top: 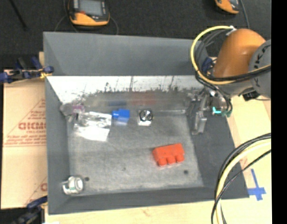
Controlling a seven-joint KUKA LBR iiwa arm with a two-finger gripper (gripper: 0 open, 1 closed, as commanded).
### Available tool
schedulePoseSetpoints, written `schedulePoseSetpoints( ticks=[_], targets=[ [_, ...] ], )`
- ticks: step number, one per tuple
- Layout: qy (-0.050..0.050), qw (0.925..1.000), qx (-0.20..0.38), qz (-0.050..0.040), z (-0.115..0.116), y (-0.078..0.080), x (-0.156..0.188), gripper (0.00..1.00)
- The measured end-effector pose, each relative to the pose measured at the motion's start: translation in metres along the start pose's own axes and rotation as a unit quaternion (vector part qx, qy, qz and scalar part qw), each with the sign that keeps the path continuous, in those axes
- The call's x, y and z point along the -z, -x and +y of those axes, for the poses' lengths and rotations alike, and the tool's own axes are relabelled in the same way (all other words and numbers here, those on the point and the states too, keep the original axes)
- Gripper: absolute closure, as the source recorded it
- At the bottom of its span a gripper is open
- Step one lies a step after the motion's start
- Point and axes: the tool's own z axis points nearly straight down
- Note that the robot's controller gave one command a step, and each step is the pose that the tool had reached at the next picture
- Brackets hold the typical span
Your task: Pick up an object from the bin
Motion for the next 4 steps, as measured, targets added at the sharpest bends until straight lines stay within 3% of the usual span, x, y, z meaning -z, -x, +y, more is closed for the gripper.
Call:
schedulePoseSetpoints(
  ticks=[1, 2, 3, 4],
  targets=[
    [0.0, 0.9892, 0.146, -0.0017, 0.006, -0.078, -0.067, 0.0],
    [0.002, 0.9874, 0.158, -0.0024, 0.071, -0.114, -0.074, 0.0],
    [0.0, 0.9875, 0.157, -0.0042, 0.067, -0.112, -0.073, 1.0],
    [-0.002, 0.9923, 0.124, -0.0072, 0.054, -0.127, 0.138, 1.0]
  ],
)
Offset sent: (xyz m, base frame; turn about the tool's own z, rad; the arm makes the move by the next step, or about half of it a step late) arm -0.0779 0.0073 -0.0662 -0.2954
